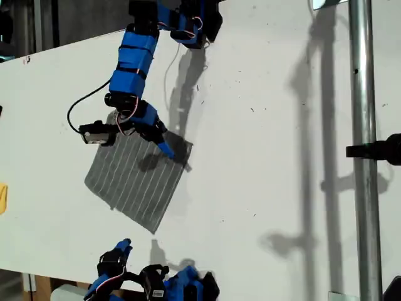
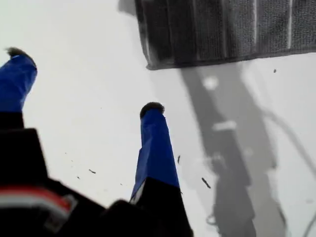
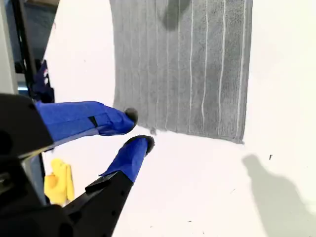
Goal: Grasp corners of a towel and fold twice.
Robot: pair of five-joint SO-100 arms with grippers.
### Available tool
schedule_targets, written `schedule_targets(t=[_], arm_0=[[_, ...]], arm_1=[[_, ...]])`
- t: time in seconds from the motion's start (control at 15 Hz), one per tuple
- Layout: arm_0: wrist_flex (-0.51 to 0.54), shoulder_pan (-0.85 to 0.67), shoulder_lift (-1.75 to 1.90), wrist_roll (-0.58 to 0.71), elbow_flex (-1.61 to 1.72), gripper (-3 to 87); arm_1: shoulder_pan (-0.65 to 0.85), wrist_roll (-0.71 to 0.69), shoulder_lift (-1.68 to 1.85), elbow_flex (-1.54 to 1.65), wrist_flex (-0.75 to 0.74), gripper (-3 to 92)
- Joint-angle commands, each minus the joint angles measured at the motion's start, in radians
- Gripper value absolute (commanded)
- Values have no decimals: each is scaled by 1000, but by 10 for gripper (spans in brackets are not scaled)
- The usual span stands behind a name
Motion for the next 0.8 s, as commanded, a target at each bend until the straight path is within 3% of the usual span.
schedule_targets(t=[0.0,0.47,0.53,0.6,0.73], arm_0=[[6,-8,2,-11,-18,46],[-2,-6,5,-20,5,36],[-6,-6,5,-21,8,33],[-9,-9,5,-23,11,32],[-15,-11,5,-28,21,34]], arm_1=[[15,-32,-109,-78,-46,415],[21,-26,-457,-209,-152,347],[28,-31,-488,-212,-156,289],[31,-21,-503,-207,-166,86],[29,-3,-505,-204,-170,-2]])
